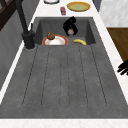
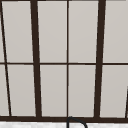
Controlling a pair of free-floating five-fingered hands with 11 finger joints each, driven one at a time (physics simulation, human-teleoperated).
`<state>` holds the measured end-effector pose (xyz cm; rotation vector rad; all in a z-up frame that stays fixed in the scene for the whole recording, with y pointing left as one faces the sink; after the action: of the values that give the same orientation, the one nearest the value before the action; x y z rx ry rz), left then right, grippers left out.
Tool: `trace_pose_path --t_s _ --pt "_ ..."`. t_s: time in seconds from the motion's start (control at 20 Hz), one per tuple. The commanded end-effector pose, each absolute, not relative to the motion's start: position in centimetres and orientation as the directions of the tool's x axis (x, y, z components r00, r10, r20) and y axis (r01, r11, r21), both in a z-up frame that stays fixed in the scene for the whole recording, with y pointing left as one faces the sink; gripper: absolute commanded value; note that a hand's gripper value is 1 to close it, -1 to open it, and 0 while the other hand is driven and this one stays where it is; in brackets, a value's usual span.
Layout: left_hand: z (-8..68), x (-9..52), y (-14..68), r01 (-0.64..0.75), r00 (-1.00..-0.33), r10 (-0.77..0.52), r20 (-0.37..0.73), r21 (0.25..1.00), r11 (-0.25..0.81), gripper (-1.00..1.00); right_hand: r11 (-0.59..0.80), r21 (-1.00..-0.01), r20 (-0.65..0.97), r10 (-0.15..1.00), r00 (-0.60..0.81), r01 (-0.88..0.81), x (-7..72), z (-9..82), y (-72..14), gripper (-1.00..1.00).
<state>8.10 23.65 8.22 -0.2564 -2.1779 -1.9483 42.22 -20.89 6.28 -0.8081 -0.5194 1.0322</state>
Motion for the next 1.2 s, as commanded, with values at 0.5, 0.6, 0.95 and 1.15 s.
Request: trace_pose_path --t_s 0.5,0.6,0.95,1.15 --pt "8.2 8.1 23.6 0.266 -0.963 -0.009 0.268 0.958 0.112 0.0 0.184 -0.801 -0.056 0.925 0.377 -0.57 34.4 14.7 -20.2 1.0" --pt "8.2 8.1 23.6 0.266 -0.963 -0.009 0.268 0.958 0.112 0.0 0.187 -0.798 -0.046 0.929 0.368 -0.573 33.8 16.4 -19.6 1.0" --pt "8.2 8.1 23.6 0.266 -0.963 -0.009 0.268 0.958 0.112 0.0 0.196 -0.867 -0.032 0.895 0.445 -0.457 30.6 19.2 -17.6 1.0" --pt "8.2 8.1 23.6 0.266 -0.963 -0.009 0.268 0.958 0.112 0.0 0.176 -0.86 -0.019 0.927 0.375 -0.479 29.1 22.9 -18.1 1.0"
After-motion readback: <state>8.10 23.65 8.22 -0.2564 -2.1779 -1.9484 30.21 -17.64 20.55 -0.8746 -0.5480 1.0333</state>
